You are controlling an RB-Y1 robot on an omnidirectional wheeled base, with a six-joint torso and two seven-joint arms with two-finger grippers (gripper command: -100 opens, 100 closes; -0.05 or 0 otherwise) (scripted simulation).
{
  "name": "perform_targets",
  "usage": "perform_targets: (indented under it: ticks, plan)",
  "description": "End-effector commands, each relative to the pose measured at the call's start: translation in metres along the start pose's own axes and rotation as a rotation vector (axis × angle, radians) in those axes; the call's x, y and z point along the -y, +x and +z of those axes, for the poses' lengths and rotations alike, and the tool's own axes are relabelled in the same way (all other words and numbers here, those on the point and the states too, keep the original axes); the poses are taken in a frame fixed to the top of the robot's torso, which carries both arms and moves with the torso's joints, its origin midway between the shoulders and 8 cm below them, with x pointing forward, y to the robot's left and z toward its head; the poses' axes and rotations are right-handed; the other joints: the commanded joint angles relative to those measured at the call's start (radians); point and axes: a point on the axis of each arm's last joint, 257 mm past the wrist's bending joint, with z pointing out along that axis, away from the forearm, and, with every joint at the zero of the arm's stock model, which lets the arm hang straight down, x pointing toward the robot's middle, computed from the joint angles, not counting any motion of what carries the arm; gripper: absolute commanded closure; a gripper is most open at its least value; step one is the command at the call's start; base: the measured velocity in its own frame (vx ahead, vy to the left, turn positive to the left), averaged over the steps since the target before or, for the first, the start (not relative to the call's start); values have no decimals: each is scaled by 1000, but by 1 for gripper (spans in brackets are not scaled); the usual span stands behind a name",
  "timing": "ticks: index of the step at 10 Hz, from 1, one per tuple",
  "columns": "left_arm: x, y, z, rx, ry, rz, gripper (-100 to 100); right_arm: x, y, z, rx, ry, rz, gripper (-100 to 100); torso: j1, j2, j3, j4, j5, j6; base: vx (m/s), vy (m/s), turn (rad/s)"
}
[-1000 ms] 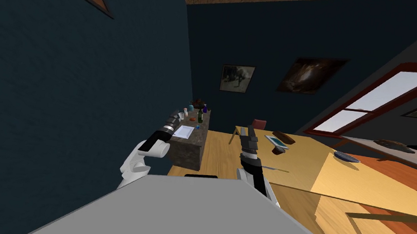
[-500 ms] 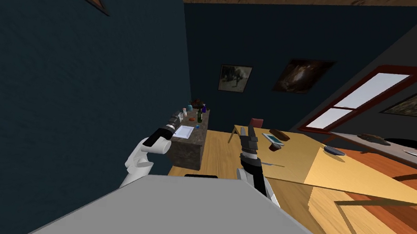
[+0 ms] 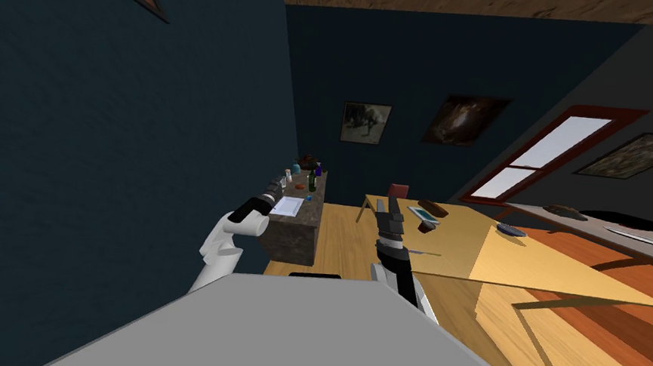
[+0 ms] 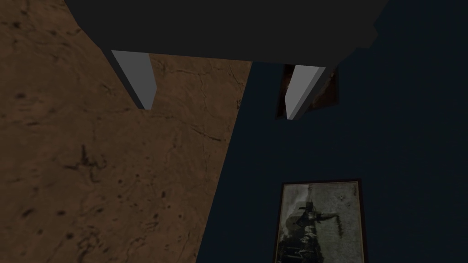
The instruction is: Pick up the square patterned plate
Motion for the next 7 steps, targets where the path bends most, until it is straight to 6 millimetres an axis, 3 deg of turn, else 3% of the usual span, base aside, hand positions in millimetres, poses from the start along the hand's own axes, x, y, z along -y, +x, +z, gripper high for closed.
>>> perform_targets:
  ticks: [1,7]
  plan:
    - [-14,-1,4,6,-53,-3,-100,0,0,0,0,0,0,0,0,0,0,0,0,0,-17,46,-83]
    - [-46,-7,14,25,-197,-20,-100,0,0,0,0,0,0,0,-1,0,0,0,0,0,-16,32,-69]
